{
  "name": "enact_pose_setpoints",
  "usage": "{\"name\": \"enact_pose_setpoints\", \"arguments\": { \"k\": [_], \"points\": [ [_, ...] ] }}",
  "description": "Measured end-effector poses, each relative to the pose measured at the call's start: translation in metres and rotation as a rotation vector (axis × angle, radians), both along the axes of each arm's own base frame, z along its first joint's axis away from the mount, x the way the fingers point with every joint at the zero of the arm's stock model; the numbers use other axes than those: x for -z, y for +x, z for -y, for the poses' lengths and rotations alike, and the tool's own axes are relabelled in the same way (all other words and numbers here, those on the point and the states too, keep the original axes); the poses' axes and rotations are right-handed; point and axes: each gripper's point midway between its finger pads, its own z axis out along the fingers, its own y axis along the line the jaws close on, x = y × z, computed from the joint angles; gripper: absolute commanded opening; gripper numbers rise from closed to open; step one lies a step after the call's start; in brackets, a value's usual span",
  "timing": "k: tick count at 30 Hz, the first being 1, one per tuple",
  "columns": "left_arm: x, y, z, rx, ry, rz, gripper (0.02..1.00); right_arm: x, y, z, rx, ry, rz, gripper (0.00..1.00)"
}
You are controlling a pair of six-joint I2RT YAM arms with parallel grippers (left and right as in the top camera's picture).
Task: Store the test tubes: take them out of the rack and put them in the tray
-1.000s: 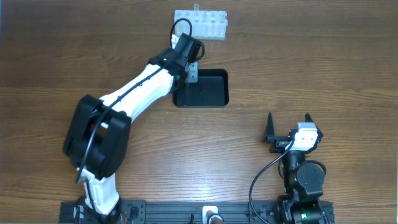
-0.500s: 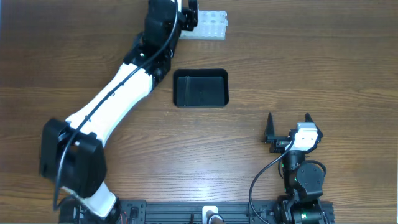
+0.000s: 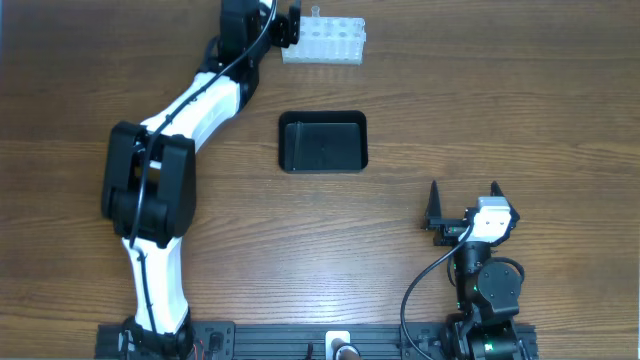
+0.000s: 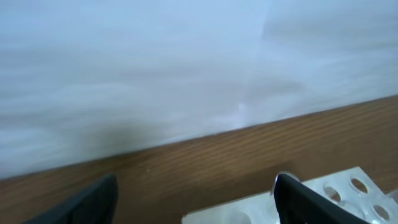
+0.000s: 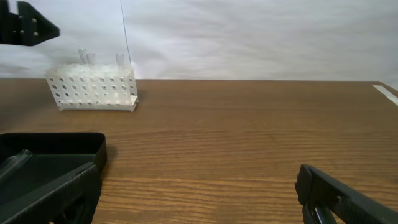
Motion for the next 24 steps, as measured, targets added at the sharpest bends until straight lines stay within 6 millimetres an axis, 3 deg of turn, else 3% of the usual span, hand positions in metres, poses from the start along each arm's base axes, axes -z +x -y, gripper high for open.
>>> {"name": "enact_pose_setpoints", "arguments": {
  "k": [7,16,24],
  "points": [
    [-0.015,0.021,0.026,0.085,-0.020,0.054,0.805,0.000,0.000,0.000,0.000,0.000,0.000,0.991],
    [0.020,0.022,0.038,0.132,-0.020,0.000,0.805,0.000,0.000,0.000,0.000,0.000,0.000,0.991],
    [0.024,0.019,0.045,0.148,-0.021,-0.002,0.794,0.000,0.000,0.000,0.000,0.000,0.000,0.991]
  ]
}}
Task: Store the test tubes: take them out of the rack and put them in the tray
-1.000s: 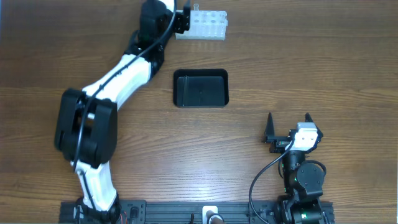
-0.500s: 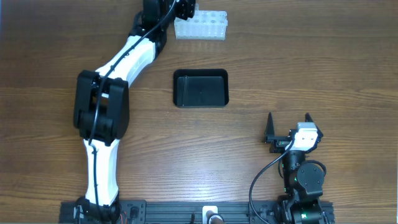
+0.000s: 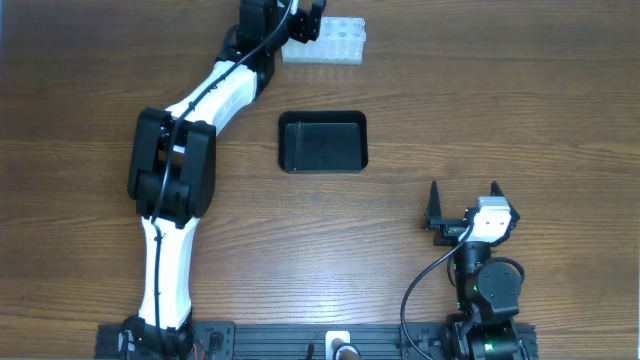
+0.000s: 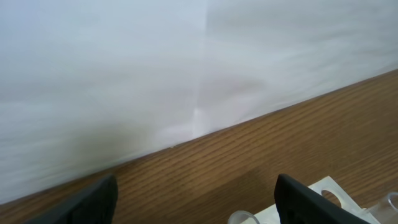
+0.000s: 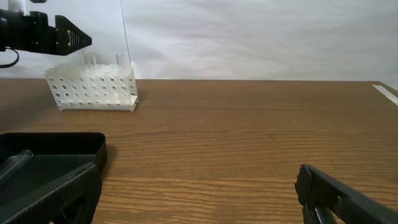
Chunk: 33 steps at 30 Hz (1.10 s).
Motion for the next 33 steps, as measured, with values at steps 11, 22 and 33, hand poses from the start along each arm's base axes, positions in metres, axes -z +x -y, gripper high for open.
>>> {"name": "enact_pose_setpoints", "arguments": {
  "k": [11,22,33],
  "points": [
    [0.024,0.000,0.007,0.015,0.011,-0.017,0.557,0.000,0.000,0.000,0.000,0.000,0.000,0.991],
    [0.024,-0.002,0.013,0.027,0.010,-0.016,0.452,0.000,0.000,0.000,0.000,0.000,0.000,0.991],
    [0.024,-0.005,0.019,0.044,0.008,-0.021,0.354,0.000,0.000,0.000,0.000,0.000,0.000,0.993]
  ]
}}
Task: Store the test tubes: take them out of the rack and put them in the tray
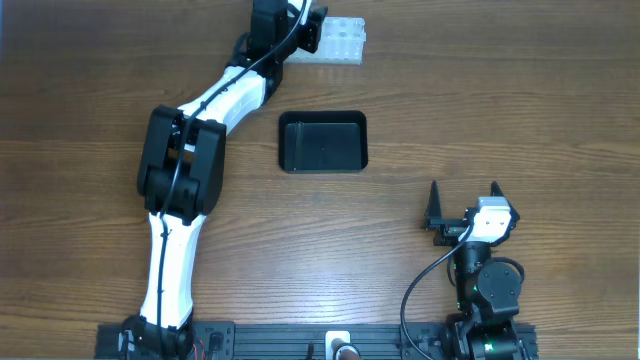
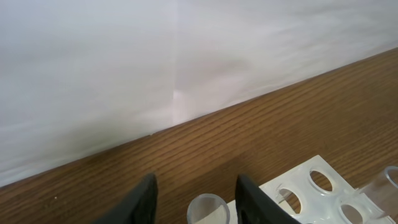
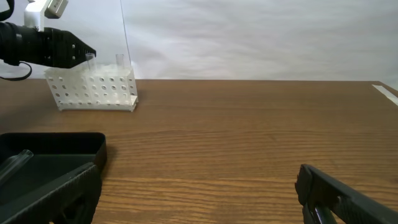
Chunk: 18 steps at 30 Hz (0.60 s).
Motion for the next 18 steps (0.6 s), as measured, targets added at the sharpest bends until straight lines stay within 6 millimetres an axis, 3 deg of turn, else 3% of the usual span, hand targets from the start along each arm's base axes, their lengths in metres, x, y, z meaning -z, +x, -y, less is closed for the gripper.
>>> {"name": "enact_pose_setpoints", "arguments": {
  "k": [18],
  "points": [
    [0.0001,-0.0041,0.0088,0.027,-0.005,-0.003,0.185,0.0000,0.0000,0.0000,0.000,0.000,0.000,0.993]
  ]
}}
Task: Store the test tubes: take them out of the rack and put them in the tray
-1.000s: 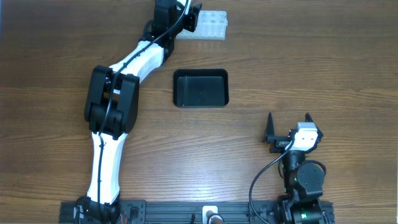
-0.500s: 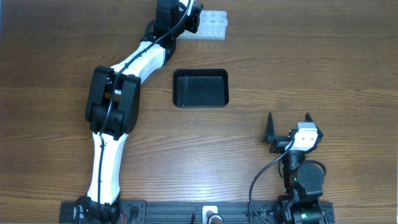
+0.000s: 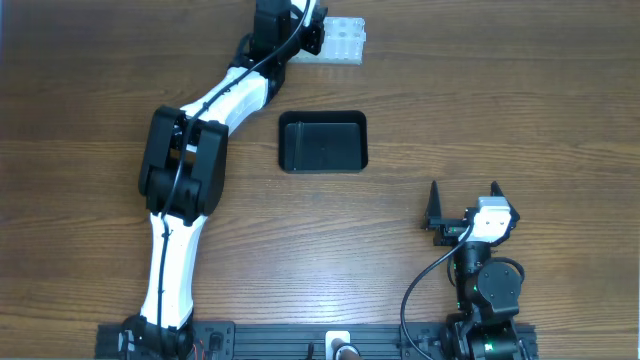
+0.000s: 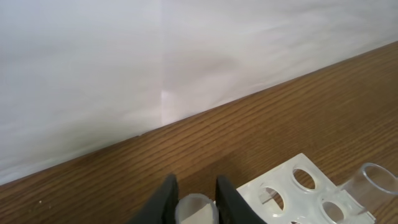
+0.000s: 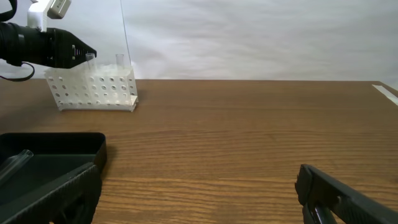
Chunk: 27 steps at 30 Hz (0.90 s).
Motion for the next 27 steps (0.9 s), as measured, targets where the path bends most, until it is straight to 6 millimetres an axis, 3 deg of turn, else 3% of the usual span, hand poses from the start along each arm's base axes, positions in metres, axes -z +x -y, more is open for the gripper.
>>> {"name": "enact_pose_setpoints", "arguments": {
  "k": [9,22,27],
  "points": [
    [0.001,0.000,0.000,0.001,0.001,-0.003,0.121,0.000,0.000,0.000,0.000,0.000,0.000,0.991],
    [0.000,0.000,0.000,0.001,0.000,-0.001,0.119,0.000,0.000,0.000,0.000,0.000,0.000,0.993],
    [-0.023,-0.001,0.000,0.000,-0.010,0.029,0.126,0.000,0.000,0.000,0.000,0.000,0.000,0.991]
  ]
}}
